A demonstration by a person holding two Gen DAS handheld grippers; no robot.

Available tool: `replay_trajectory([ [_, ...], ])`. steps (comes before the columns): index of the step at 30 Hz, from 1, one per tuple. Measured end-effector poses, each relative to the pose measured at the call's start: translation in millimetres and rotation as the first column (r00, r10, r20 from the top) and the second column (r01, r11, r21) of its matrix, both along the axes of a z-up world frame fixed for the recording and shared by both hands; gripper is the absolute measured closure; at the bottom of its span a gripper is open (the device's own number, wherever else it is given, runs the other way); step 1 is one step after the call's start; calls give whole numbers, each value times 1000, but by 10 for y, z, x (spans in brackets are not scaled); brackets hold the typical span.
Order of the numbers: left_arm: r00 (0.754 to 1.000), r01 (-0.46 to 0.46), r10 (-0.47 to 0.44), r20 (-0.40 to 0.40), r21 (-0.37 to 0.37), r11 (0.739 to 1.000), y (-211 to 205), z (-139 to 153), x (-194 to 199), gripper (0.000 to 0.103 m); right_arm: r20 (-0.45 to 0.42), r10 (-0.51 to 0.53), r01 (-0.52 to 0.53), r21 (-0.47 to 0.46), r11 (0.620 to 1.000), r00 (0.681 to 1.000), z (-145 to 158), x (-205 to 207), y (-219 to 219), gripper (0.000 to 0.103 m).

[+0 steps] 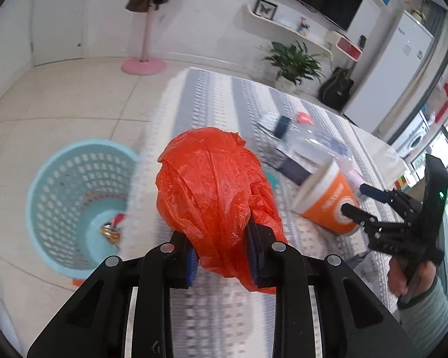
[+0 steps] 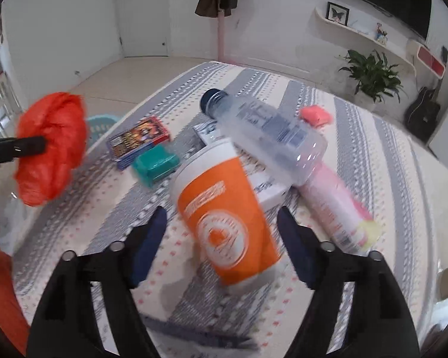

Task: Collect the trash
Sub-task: 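Carry the red bag and orange cup to the wastebasket and release both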

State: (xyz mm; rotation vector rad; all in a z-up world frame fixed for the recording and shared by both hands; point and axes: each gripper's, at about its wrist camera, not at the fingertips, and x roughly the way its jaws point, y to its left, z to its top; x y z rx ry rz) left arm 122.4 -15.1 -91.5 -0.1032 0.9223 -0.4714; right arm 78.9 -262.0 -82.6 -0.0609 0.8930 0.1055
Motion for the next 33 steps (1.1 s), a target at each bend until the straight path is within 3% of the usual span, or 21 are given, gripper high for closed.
replay_trajectory([
  [6,999,-41,41,-1,-85,996,369,-51,39,78,-128,22,-20,15,1000,992,-201,273,-97,25],
  [9,998,-56,54,-16,-102,993,475,-117,68,78,-186,41,-25,87,996,982,-299,329,-119,38],
  [13,998,-67,67,-9,-105,992,533,-122,79,78,-178,114,-105,55,993,978,-218,204,91,50],
  [16,998,-64,64,0,-121,991,548,-115,81,78,-176,140,-141,8,990,974,-217,164,295,52],
  [23,996,-88,91,19,-121,989,644,-35,67,78,-185,136,-137,7,991,973,-248,257,560,59],
  [26,992,-114,121,43,-139,984,766,134,60,78,-138,154,-146,66,987,978,-89,222,590,59],
  [29,984,-139,156,91,-168,976,939,405,70,78,-46,168,-162,114,980,985,259,152,689,59],
  [33,972,-170,195,133,-176,970,1166,688,186,78,59,222,-229,155,961,973,672,270,1072,59],
])
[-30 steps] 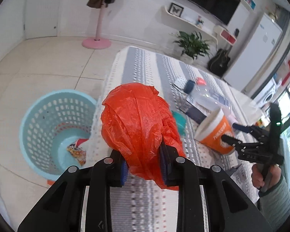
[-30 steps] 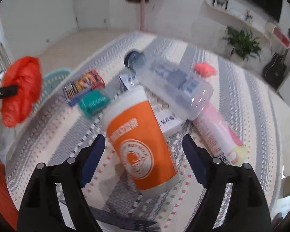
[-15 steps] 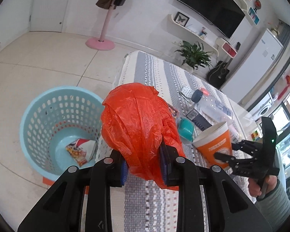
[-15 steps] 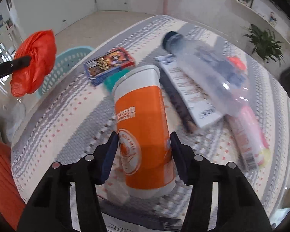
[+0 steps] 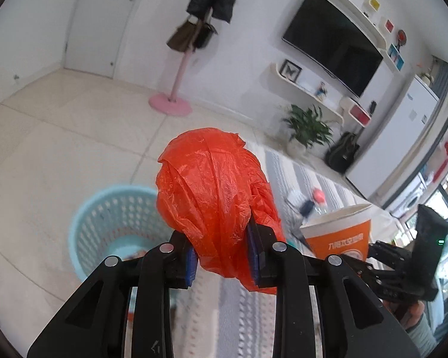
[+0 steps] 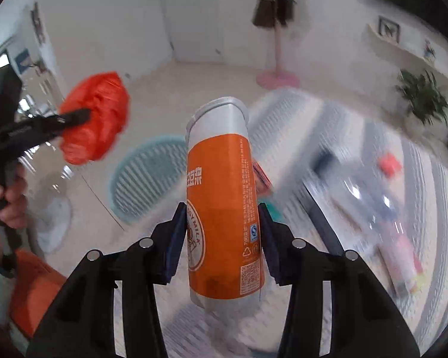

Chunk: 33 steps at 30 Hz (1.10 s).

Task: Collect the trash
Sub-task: 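Carry the red bag and orange cup to the wastebasket and release both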

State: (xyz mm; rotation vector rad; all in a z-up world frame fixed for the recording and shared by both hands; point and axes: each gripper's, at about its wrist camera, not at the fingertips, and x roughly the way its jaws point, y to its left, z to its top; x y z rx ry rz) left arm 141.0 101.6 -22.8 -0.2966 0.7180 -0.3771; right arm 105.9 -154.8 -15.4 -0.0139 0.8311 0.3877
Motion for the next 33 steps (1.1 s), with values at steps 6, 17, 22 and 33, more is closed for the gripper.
replay_trajectory([
  [6,995,-95,95,-14,14,995,353,-71,268,78,63,33,-36,38,999,997,194,434,792,58],
  [17,957,-189,213,-195,138,972,593,-815,695,73,-128,-24,27,22,999,992,-552,1186,1658,57],
  [22,953,-204,235,-190,171,964,610,-852,738,47,-160,-43,43,-6,999,986,-760,1251,1736,55],
  [33,967,-209,226,-119,141,968,628,-678,577,39,-172,-78,84,27,996,982,-727,1115,1557,49],
])
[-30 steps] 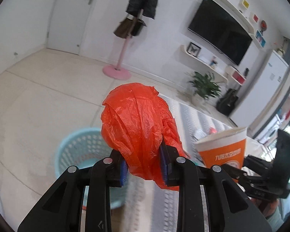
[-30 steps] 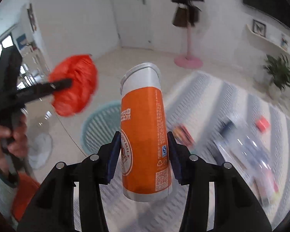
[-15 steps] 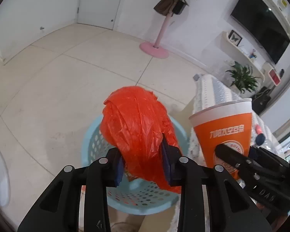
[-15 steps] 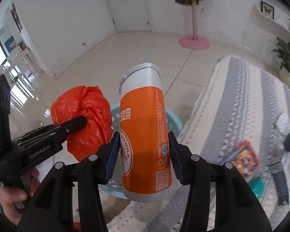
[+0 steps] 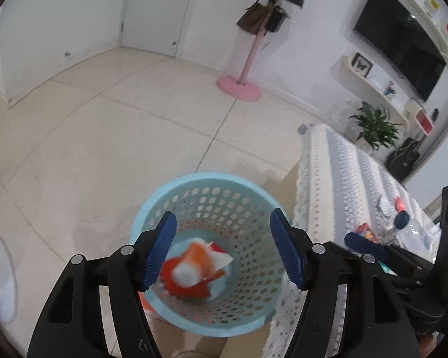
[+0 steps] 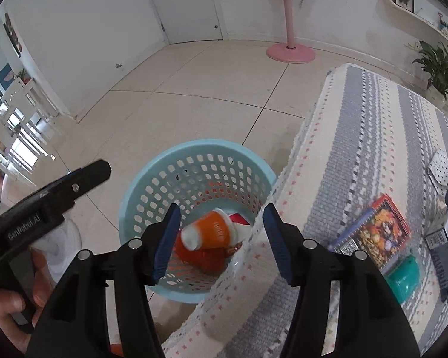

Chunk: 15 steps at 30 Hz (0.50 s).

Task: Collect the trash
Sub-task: 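Carry the red bag and orange cup to the wastebasket and release both, then grasp the card box with the left tool while the right grasps the water bottle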

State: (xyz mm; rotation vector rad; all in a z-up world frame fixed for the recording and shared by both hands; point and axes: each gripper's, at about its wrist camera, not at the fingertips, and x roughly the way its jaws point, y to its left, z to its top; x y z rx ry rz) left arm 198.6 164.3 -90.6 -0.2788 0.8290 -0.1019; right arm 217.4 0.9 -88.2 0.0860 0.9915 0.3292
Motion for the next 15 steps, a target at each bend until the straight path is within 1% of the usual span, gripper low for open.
replay_trajectory([
  [3,998,50,-50,43,8,999,-125,98,-100,39,28,-11,11,4,1000,1000,110,-117,-113,49],
  [4,994,80,-81,70,16,997,-212,164,-164,39,49,-17,17,9,1000,999,177,-175,-186,49],
  [7,981,165,-161,110,-28,986,-471,295,-282,39,112,-42,41,13,999,993,431,-343,-418,49],
  [10,962,255,-246,118,-69,964,-795,384,-350,39,191,-82,85,-7,996,978,698,-555,-732,49],
  [13,942,321,-314,120,-42,946,-1124,404,-395,39,242,-129,136,-11,991,962,881,-712,-1121,49],
  [15,926,367,-363,103,-18,930,-1395,362,-366,39,275,-168,183,-30,983,947,982,-790,-1472,49],
])
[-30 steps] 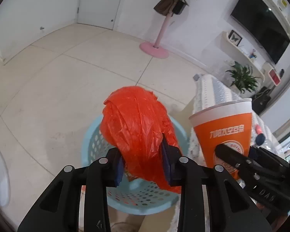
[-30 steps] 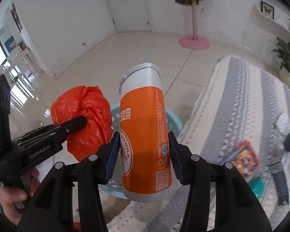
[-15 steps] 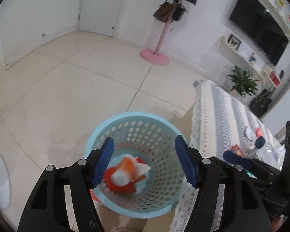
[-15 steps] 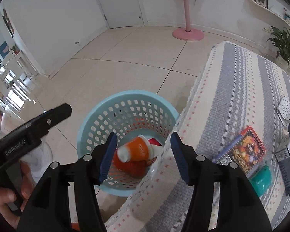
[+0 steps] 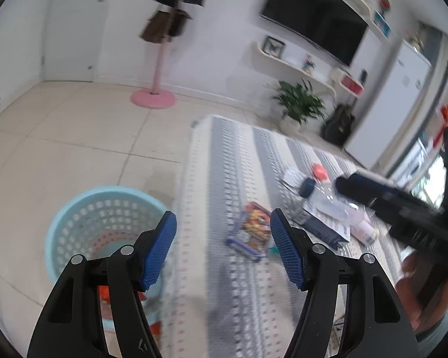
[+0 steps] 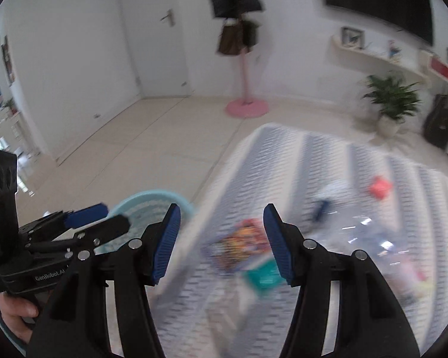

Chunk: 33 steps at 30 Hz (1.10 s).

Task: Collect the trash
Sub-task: 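Grasp the card box with the left tool while the right grasps the water bottle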

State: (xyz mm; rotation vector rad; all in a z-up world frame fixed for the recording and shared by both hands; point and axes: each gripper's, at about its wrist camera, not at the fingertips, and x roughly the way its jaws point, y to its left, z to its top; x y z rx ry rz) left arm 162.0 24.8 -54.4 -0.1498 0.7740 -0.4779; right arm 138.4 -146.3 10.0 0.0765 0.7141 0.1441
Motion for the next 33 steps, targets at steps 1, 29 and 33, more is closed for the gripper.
replay_trajectory([
  [1,1000,25,-25,-16,2,1000,-103,-34,39,39,6,-13,14,-12,1000,1000,17,-6,-119,49],
  [29,943,241,-174,-284,221,945,-1213,-1037,825,37,-270,89,-132,-148,980,959,-972,626,-1299,30],
  [33,930,263,-187,-316,217,940,-1254,-1038,793,39,-296,95,-143,-145,979,950,-1012,569,-1239,30],
])
